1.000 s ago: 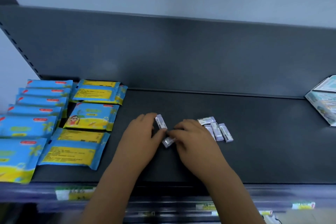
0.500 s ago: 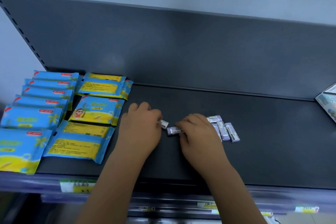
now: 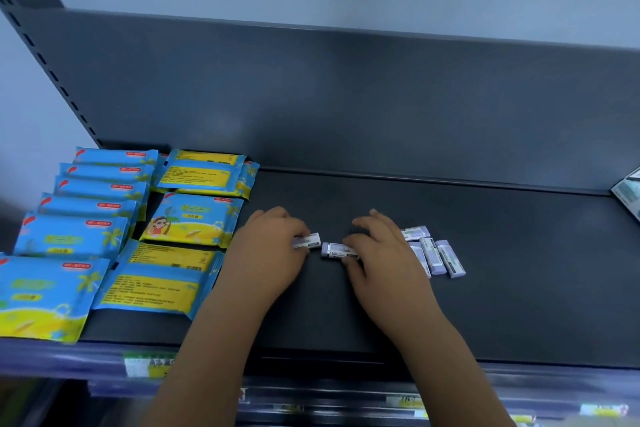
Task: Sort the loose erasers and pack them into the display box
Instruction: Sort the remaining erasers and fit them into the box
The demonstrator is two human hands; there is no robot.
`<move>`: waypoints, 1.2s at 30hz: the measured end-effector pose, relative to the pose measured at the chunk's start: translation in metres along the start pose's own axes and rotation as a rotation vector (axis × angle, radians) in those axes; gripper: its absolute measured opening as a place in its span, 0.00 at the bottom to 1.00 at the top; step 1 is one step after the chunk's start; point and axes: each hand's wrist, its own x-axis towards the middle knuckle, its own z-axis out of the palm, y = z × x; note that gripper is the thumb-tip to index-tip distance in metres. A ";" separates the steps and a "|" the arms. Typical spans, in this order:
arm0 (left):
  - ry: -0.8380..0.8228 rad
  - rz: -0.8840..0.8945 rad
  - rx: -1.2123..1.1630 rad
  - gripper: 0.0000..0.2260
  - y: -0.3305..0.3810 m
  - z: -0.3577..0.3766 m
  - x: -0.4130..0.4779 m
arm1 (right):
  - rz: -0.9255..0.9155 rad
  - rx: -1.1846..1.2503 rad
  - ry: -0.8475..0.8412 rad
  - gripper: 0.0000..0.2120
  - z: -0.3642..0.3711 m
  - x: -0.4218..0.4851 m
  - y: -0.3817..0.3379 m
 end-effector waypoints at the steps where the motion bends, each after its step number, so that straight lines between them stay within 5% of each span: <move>1: -0.001 0.006 -0.022 0.09 -0.001 0.000 0.001 | 0.006 -0.009 0.026 0.05 -0.001 0.000 -0.002; 5: 0.033 0.043 -0.088 0.09 -0.002 0.000 -0.001 | 0.038 -0.044 0.122 0.08 -0.007 0.001 -0.007; 13: 0.133 0.128 -0.188 0.08 -0.005 0.006 0.002 | 0.002 0.049 0.044 0.10 -0.008 0.001 -0.002; 36: 0.012 0.091 -0.337 0.10 0.000 0.003 0.001 | 0.082 -0.079 -0.002 0.13 -0.020 0.002 0.007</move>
